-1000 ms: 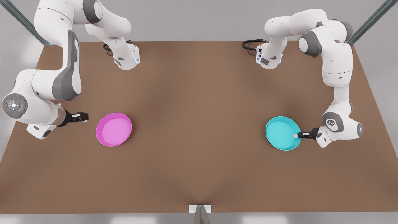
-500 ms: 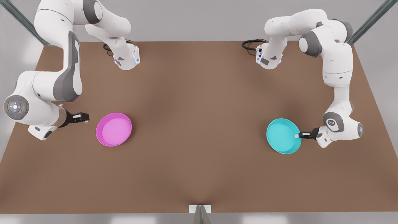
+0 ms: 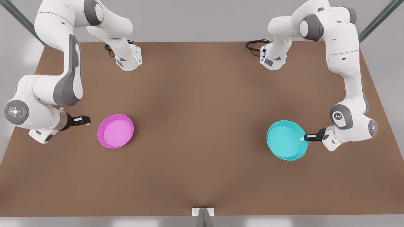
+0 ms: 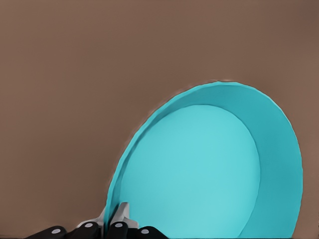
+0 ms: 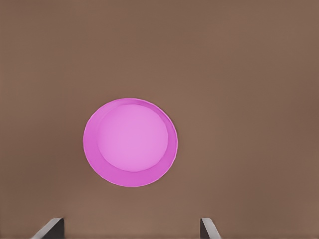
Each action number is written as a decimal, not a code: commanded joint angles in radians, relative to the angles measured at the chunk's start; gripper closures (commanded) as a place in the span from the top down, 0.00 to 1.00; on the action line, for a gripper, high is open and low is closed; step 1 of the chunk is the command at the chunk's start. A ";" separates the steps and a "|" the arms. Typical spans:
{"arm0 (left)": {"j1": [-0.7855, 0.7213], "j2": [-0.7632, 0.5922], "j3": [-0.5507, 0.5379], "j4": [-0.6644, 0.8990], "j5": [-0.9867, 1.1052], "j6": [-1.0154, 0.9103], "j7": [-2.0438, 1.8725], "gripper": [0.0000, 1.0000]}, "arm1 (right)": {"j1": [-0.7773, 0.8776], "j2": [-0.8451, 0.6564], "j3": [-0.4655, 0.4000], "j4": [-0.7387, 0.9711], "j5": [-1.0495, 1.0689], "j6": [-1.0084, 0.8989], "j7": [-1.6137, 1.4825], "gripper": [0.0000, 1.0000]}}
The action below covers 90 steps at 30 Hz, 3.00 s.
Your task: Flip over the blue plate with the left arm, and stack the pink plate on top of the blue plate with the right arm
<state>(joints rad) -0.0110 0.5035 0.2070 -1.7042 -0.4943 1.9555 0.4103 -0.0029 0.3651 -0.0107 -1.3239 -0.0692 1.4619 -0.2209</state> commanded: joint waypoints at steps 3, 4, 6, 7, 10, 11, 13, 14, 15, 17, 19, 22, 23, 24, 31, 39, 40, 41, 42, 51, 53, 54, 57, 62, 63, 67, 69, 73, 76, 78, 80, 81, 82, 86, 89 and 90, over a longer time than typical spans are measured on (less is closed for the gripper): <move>-0.070 -0.028 0.000 0.000 0.014 -0.003 -0.129 0.21 | 0.000 0.002 -0.002 0.000 0.002 0.000 0.002 1.00; -0.104 -0.043 0.000 0.000 0.026 -0.003 -0.191 0.21 | 0.000 0.003 -0.002 -0.001 0.002 -0.002 0.006 1.00; -0.191 -0.076 0.000 0.001 0.091 -0.003 -0.353 0.21 | -0.002 0.005 -0.002 -0.001 0.002 0.000 0.009 1.00; -0.233 -0.089 0.000 0.002 0.132 -0.004 -0.426 0.21 | -0.002 0.011 -0.003 0.000 0.002 0.000 0.009 1.00; -0.343 -0.106 0.000 0.040 0.206 -0.027 -0.639 0.21 | -0.003 0.020 -0.005 0.000 0.003 0.000 0.012 1.00; -0.385 -0.106 0.000 0.061 0.256 -0.040 -0.729 0.21 | -0.003 0.020 -0.008 0.000 0.002 0.000 0.011 1.00; -0.431 -0.102 0.000 0.097 0.342 -0.061 -0.809 0.21 | -0.011 0.023 -0.008 -0.001 0.002 -0.002 0.011 1.00; -0.455 -0.100 0.000 0.120 0.390 -0.075 -0.858 0.21 | -0.012 0.023 -0.008 -0.001 0.002 -0.002 0.011 1.00; -0.494 -0.092 0.000 0.146 0.430 -0.096 -0.913 0.21 | -0.014 0.025 -0.008 -0.001 0.002 -0.002 0.011 1.00; -0.558 -0.094 0.000 0.164 0.531 -0.122 -0.998 0.21 | -0.014 0.025 -0.008 -0.001 0.002 -0.002 0.011 1.00; -0.618 -0.094 0.002 0.190 0.658 -0.191 -1.055 0.21 | -0.019 0.025 -0.008 -0.001 0.002 -0.002 0.008 1.00; -0.688 -0.091 0.002 0.229 0.827 -0.288 -1.139 0.21 | -0.022 0.026 -0.008 -0.001 0.002 -0.002 0.008 1.00; -0.719 -0.092 0.002 0.229 0.887 -0.320 -1.160 0.21 | -0.031 0.026 -0.008 -0.003 0.002 0.000 0.008 1.00; -0.754 -0.091 0.002 0.229 0.938 -0.342 -1.196 0.21 | -0.032 0.032 -0.008 -0.001 0.003 0.000 0.008 1.00; -0.972 0.055 0.002 0.322 1.315 -0.480 -1.274 0.21 | -0.046 0.034 -0.008 -0.005 0.003 -0.002 0.003 1.00; -1.144 0.296 0.005 0.345 1.646 -0.630 -1.320 0.21 | -0.046 0.034 -0.008 -0.005 0.003 -0.002 0.003 1.00; -1.147 0.339 0.005 0.397 1.651 -0.658 -1.334 0.21 | -0.048 0.034 -0.008 -0.006 0.014 -0.002 0.003 1.00; -1.162 0.372 0.006 0.423 1.652 -0.673 -1.335 0.21 | -0.048 0.034 -0.008 -0.006 0.014 -0.002 0.003 1.00; -1.181 0.400 0.006 0.428 1.659 -0.696 -1.334 0.21 | -0.048 0.034 -0.008 -0.006 0.014 -0.002 0.003 1.00; -1.282 0.582 0.009 0.515 1.787 -0.736 -1.360 0.21 | -0.054 0.043 -0.008 -0.006 0.015 -0.003 0.003 1.00; -1.282 0.610 0.009 0.514 1.812 -0.733 -1.349 0.21 | -0.055 0.043 -0.008 -0.006 0.015 -0.002 0.002 1.00; -1.281 0.613 0.008 0.514 1.820 -0.727 -1.351 0.21 | -0.055 0.043 -0.008 -0.006 0.015 -0.003 0.003 1.00; -1.282 0.624 0.005 0.515 1.823 -0.721 -1.349 0.21 | -0.055 0.046 -0.008 -0.006 0.015 -0.003 0.002 1.00; -1.297 0.668 0.005 0.538 1.823 -0.708 -1.354 0.21 | -0.057 0.046 -0.008 -0.006 0.015 -0.002 0.002 1.00; -1.308 0.679 0.003 0.538 1.823 -0.711 -1.355 0.21 | -0.057 0.048 -0.008 -0.006 0.015 -0.002 0.002 1.00; -1.320 0.696 0.002 0.541 1.821 -0.719 -1.358 0.21 | -0.057 0.048 -0.008 -0.006 0.015 -0.002 0.002 1.00; -1.330 0.696 0.000 0.540 1.821 -0.721 -1.349 0.21 | -0.057 0.048 -0.008 -0.006 0.015 -0.003 0.002 1.00; -1.342 0.696 0.000 0.541 1.821 -0.725 -1.345 1.00 | -0.058 0.052 -0.008 -0.005 0.015 -0.002 0.002 1.00; -1.342 0.696 -0.001 0.558 1.821 -0.719 -1.346 1.00 | -0.065 0.052 -0.008 -0.005 0.015 -0.002 0.000 1.00; -1.342 0.696 -0.009 0.595 1.821 -0.716 -1.360 1.00 | -0.065 0.052 -0.008 -0.005 0.015 -0.002 0.000 1.00; -1.342 0.701 -0.029 0.604 1.821 -0.716 -1.421 1.00 | -0.068 0.052 -0.008 -0.005 0.015 -0.002 0.000 1.00; -1.340 0.701 -0.032 0.607 1.820 -0.714 -1.472 1.00 | -0.068 0.052 -0.008 -0.005 0.015 -0.002 -0.002 1.00; -1.337 0.704 -0.040 0.607 1.820 -0.708 -1.519 1.00 | -0.068 0.052 -0.008 -0.005 0.015 -0.002 -0.003 1.00; -1.333 0.704 -0.050 0.623 1.820 -0.696 -1.570 1.00 | -0.068 0.052 -0.008 -0.005 0.015 -0.002 -0.003 1.00; -1.333 0.702 -0.086 0.666 1.787 -0.695 -1.598 1.00 | -0.068 0.052 -0.008 -0.005 0.015 -0.002 -0.003 1.00; -1.333 0.702 -0.086 0.666 1.786 -0.693 -1.604 1.00 | -0.068 0.052 -0.008 -0.005 0.015 -0.002 -0.003 1.00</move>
<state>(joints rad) -1.3438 1.2058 0.1211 -1.0371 1.3069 1.2625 -1.1934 -0.0706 0.4173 -0.0184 -1.3284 -0.0537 1.4603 -0.2240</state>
